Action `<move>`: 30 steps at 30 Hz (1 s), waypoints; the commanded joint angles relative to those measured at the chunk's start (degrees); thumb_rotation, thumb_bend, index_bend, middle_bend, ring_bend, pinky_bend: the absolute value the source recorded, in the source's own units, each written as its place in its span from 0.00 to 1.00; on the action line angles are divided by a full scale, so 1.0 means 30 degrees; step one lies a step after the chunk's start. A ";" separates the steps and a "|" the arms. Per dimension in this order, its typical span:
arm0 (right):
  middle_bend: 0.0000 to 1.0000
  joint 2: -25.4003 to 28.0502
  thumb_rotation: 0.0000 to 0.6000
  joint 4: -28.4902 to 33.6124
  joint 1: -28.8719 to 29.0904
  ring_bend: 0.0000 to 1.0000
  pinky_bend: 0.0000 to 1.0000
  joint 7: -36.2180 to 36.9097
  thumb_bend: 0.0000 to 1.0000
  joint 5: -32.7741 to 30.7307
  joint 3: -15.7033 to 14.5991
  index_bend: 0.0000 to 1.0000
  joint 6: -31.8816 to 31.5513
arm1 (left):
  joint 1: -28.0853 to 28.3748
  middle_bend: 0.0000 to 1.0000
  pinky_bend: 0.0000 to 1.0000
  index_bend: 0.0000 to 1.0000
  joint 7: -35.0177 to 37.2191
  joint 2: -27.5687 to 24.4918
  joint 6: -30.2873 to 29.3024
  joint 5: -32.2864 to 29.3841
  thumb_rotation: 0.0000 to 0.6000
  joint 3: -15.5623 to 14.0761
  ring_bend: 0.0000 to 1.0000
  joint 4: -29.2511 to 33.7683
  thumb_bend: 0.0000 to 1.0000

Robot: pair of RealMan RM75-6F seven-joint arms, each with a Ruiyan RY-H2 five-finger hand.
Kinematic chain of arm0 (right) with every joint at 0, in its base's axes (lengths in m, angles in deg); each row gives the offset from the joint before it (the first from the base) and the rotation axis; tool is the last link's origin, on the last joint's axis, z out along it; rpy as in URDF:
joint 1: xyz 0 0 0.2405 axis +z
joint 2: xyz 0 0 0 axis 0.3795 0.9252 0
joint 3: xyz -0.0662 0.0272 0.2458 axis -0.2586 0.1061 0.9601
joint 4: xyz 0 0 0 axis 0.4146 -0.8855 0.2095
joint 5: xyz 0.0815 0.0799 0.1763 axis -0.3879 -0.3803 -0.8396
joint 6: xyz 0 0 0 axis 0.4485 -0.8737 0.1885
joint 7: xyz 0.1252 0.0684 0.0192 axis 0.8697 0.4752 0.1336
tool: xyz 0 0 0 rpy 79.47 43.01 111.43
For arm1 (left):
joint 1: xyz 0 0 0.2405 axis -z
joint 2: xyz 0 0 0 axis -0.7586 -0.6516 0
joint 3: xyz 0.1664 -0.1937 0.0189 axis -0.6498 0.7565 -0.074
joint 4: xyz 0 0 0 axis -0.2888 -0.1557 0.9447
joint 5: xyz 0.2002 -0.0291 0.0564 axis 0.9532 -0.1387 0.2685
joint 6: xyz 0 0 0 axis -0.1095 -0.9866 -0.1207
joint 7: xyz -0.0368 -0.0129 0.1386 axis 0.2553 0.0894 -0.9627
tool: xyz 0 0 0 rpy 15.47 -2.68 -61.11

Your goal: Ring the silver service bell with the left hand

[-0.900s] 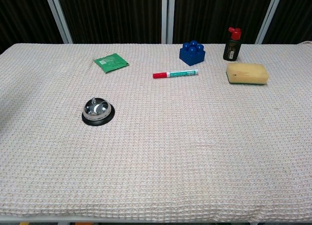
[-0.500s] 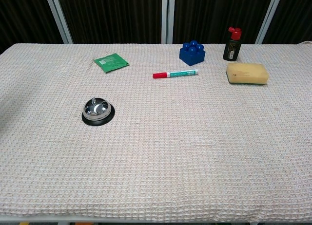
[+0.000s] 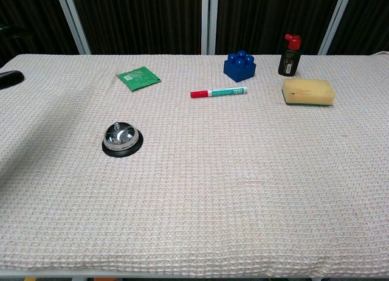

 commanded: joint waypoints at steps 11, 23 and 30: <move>0.00 0.0038 1.00 -0.0473 -0.0058 0.00 0.00 0.0583 0.24 -0.0309 0.0033 0.00 0.0268 | 0.2812 0.00 0.00 0.00 0.1190 0.4798 0.3406 -0.0612 0.00 0.0024 0.00 -0.4832 0.00; 0.00 0.0151 1.00 -0.0738 -0.0085 0.00 0.00 0.1301 0.24 -0.0305 0.0064 0.00 0.0371 | 0.3643 0.00 0.00 0.00 0.1239 0.6803 0.4408 -0.0994 0.00 -0.0322 0.00 -0.7683 0.00; 0.00 0.0151 1.00 -0.0794 -0.0057 0.00 0.00 0.1336 0.24 -0.0399 0.0078 0.00 0.0515 | 0.3832 0.00 0.00 0.00 0.1513 0.7373 0.5142 -0.1274 0.00 -0.0644 0.00 -0.8998 0.00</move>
